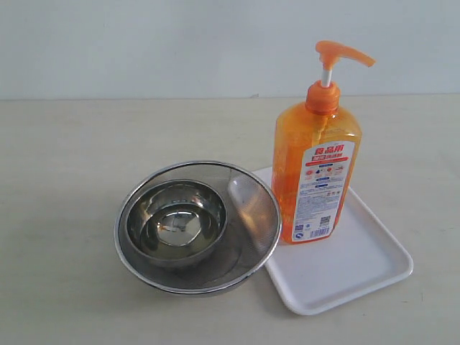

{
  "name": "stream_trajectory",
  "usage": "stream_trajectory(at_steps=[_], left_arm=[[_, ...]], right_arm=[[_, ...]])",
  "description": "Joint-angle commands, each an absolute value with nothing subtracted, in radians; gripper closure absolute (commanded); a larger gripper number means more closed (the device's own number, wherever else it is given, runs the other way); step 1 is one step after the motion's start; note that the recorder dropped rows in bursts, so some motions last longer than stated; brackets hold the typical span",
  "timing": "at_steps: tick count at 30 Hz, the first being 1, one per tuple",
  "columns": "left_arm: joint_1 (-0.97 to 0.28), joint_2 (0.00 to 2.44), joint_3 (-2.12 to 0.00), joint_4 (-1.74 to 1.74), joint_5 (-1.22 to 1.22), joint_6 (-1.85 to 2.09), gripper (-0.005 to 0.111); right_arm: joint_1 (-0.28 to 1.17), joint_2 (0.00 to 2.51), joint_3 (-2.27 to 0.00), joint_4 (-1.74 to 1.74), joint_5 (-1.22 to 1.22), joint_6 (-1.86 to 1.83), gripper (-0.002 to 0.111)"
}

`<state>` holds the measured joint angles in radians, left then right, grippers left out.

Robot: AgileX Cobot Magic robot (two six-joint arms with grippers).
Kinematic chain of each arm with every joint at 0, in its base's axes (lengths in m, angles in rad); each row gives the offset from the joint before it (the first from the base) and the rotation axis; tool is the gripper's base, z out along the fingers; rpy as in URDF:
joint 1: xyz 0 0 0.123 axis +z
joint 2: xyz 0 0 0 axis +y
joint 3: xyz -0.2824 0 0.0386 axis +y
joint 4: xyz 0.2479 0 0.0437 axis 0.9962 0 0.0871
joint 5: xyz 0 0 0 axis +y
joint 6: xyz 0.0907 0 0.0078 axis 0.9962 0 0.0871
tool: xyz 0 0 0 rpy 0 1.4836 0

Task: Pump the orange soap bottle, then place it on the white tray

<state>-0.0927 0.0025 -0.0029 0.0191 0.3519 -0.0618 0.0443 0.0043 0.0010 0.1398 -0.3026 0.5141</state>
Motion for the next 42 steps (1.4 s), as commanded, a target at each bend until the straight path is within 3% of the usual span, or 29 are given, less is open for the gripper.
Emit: stream_trajectory(at_steps=[1,4,7,13,17,25,35,38,42], left_arm=[[-0.090,0.000,0.000,0.015,0.352,-0.059,0.102],[-0.090,0.000,0.000,0.015,0.352,-0.059,0.102],[-0.090,0.000,0.000,0.015,0.352,-0.059,0.102],[-0.090,0.000,0.000,0.015,0.352,-0.059,0.102],[-0.090,0.000,0.000,0.015,0.352,-0.059,0.102],[-0.090,0.000,0.000,0.015,0.351,-0.059,0.102],[-0.090,0.000,0.000,0.015,0.351,-0.059,0.102],[-0.090,0.000,0.000,0.015,0.351,-0.059,0.102],[-0.090,0.000,0.000,0.015,0.351,-0.059,0.102]], right_arm=[[0.041,0.000,0.000,0.117,-0.486,0.597,0.108],[0.041,0.000,-0.042,0.066,-0.489,0.600,0.108],[0.041,0.030,-0.182,-0.098,-0.314,0.629,0.108],[0.061,0.256,-0.419,-0.328,-0.094,0.758,0.108],[0.175,0.467,-0.513,-0.330,0.035,0.675,0.108],[0.503,0.811,-0.549,-0.328,0.026,0.235,0.108],[0.518,0.981,-0.547,-0.298,-0.071,0.324,0.108],[0.518,1.009,-0.547,-0.298,-0.113,0.324,0.094],[0.518,1.058,-0.547,-0.298,-0.161,0.310,0.061]])
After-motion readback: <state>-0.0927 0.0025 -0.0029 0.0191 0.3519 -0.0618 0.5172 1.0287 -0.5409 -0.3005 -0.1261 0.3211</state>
